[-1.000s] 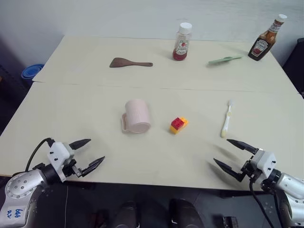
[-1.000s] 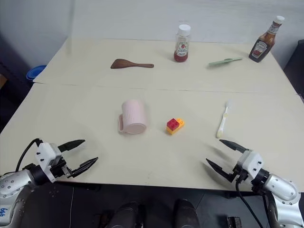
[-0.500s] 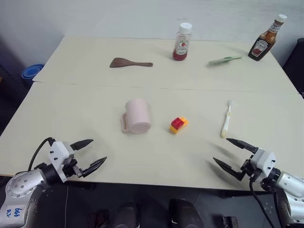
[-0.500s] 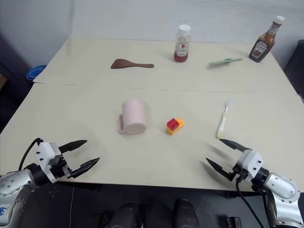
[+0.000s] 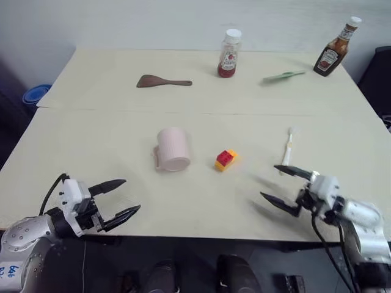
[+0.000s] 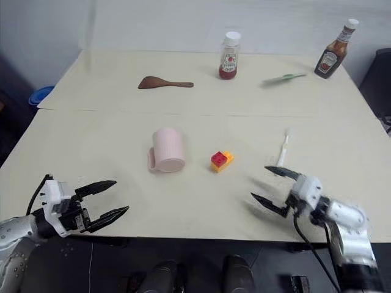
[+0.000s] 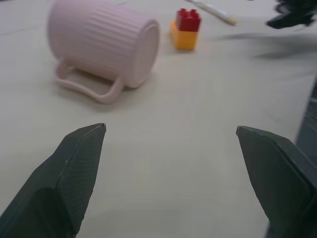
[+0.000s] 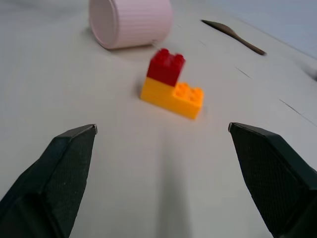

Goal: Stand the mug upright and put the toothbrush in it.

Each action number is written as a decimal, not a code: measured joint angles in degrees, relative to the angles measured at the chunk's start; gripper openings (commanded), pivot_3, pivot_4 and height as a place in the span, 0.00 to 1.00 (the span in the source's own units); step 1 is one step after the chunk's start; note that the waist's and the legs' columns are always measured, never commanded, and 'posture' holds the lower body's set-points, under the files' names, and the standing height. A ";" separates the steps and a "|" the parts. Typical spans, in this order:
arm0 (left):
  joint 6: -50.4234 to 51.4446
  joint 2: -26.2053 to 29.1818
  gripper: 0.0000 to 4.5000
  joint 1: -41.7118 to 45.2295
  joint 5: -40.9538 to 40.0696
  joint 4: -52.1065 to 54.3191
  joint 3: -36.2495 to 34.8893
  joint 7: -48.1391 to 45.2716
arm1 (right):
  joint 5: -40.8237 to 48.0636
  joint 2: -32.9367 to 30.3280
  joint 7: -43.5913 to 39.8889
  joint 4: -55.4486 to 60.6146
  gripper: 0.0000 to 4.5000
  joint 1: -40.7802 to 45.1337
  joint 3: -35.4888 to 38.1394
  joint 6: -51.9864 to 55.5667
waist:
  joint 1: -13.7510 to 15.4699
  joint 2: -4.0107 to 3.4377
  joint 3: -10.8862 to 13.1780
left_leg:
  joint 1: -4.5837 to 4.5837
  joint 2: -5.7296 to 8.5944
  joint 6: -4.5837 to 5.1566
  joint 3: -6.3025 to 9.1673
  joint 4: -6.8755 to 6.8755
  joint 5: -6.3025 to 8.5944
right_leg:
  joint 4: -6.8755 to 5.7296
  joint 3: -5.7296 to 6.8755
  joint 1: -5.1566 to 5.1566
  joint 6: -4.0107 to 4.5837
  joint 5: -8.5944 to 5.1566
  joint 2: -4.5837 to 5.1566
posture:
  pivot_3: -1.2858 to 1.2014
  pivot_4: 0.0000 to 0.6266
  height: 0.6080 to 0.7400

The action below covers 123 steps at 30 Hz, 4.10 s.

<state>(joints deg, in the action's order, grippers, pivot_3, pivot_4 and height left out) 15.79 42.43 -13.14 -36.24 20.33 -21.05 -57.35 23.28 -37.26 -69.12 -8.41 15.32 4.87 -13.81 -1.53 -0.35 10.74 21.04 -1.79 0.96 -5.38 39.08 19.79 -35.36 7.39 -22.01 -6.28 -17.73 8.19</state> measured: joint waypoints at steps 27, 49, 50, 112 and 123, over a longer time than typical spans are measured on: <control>0.09 -2.01 1.00 4.86 2.09 2.02 5.96 1.65 | -17.99 13.13 -18.53 -48.78 0.46 44.28 -16.20 1.82 | -0.22 -0.06 0.05 | 0.33 0.00 -0.10 -0.16 0.05 -0.08 | -0.37 -0.03 -0.38 0.08 -0.05 -0.23 | 0.52 0.24 1.00; -3.65 -5.05 1.00 14.25 5.00 -1.50 10.19 2.28 | -14.25 -15.21 13.68 -58.25 0.66 26.23 7.26 6.20 | -1.30 -0.11 0.08 | 0.03 -0.27 -0.22 -0.75 -0.03 -0.14 | -0.54 -0.61 -0.50 0.07 -0.04 -0.57 | 0.52 0.24 1.00; -3.57 -4.89 1.00 14.20 5.00 -1.62 10.07 2.26 | -14.26 -15.15 13.72 -58.39 0.72 26.05 7.26 6.11 | -1.27 -0.11 0.09 | 0.05 -0.26 -0.22 -0.74 -0.03 -0.13 | -0.53 -0.62 -0.52 0.07 -0.04 -0.56 | 0.52 0.24 1.00; 68.36 -20.74 0.80 66.59 8.69 -33.81 19.77 45.89 | 5.83 1.95 -0.90 5.13 1.00 -15.62 8.23 -3.73 | 4.09 0.37 -0.23 | -0.31 0.14 -0.14 -0.64 0.12 -0.15 | -0.49 -0.93 -0.10 -0.13 0.07 -0.57 | 0.52 0.24 1.00; 67.00 -22.48 0.07 65.43 11.65 -34.62 20.70 42.75 | 5.85 2.55 -2.20 0.73 1.00 -15.51 8.75 -7.66 | 3.90 0.33 -0.25 | -0.79 0.01 -0.16 -0.62 -0.03 -0.09 | -0.28 -0.94 0.42 -0.12 0.06 -0.58 | 0.52 0.24 1.00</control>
<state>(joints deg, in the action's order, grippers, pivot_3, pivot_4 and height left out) 82.78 19.95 52.29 -24.59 -14.29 -0.35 -14.61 29.13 -34.72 -71.32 -7.68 -0.19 13.63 -21.46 2.37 -0.02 10.49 20.24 -1.78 0.80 -6.00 39.05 19.70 -35.65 6.45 -21.59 -6.40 -17.67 7.61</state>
